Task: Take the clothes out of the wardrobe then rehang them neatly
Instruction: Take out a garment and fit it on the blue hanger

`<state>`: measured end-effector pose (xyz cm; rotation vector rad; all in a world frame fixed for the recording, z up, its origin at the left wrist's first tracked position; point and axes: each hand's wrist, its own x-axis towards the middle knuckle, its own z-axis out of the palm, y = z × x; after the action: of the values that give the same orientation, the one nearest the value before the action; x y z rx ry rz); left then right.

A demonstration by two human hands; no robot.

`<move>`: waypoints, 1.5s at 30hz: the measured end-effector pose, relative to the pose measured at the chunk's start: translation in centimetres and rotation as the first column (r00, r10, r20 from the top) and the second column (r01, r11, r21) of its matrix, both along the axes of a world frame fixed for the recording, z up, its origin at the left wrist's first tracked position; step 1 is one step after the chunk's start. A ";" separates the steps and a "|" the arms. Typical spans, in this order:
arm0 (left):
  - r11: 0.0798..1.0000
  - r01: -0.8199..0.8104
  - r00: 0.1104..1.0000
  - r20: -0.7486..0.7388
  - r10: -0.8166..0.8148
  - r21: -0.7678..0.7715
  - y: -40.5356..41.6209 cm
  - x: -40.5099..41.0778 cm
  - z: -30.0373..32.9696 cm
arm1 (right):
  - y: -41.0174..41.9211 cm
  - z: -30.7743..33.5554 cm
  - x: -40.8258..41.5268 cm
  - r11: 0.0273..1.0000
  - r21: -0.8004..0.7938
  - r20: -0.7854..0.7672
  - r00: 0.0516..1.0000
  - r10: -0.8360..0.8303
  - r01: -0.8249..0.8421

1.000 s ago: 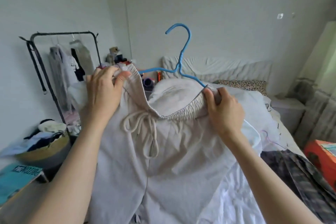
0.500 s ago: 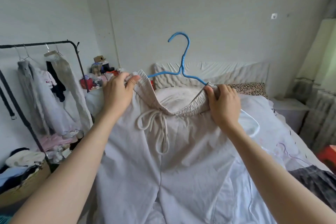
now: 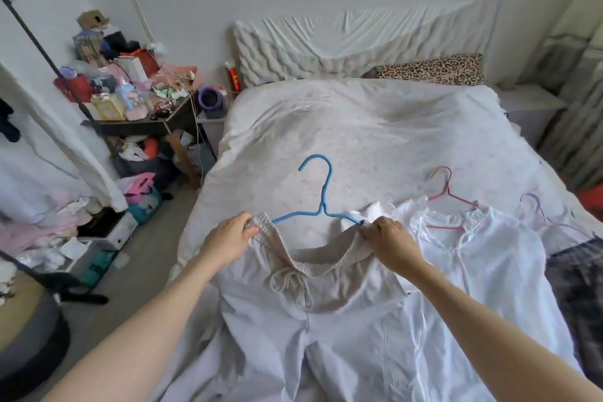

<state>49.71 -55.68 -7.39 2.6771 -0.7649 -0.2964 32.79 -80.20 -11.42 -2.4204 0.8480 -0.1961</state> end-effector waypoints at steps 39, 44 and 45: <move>0.945 0.319 0.932 0.155 -0.327 0.071 -7.9 7.6 -20.7 | -2.5 -16.7 7.8 0.990 0.085 -0.121 0.987 -0.101 0.112; 0.839 0.530 0.842 0.042 -0.538 0.120 -4.0 -1.6 -20.7 | 4.7 -16.1 -1.5 1.000 -0.002 -0.189 0.982 -0.010 0.010; 0.837 0.541 0.838 0.028 -0.545 0.087 -3.6 -2.7 -20.4 | 5.8 -15.8 -3.2 0.999 -0.023 -0.173 0.984 -0.034 0.031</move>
<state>46.97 -59.25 -27.74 2.4830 -1.5607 -0.3982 29.60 -74.38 -27.26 -2.4702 0.9669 -0.0055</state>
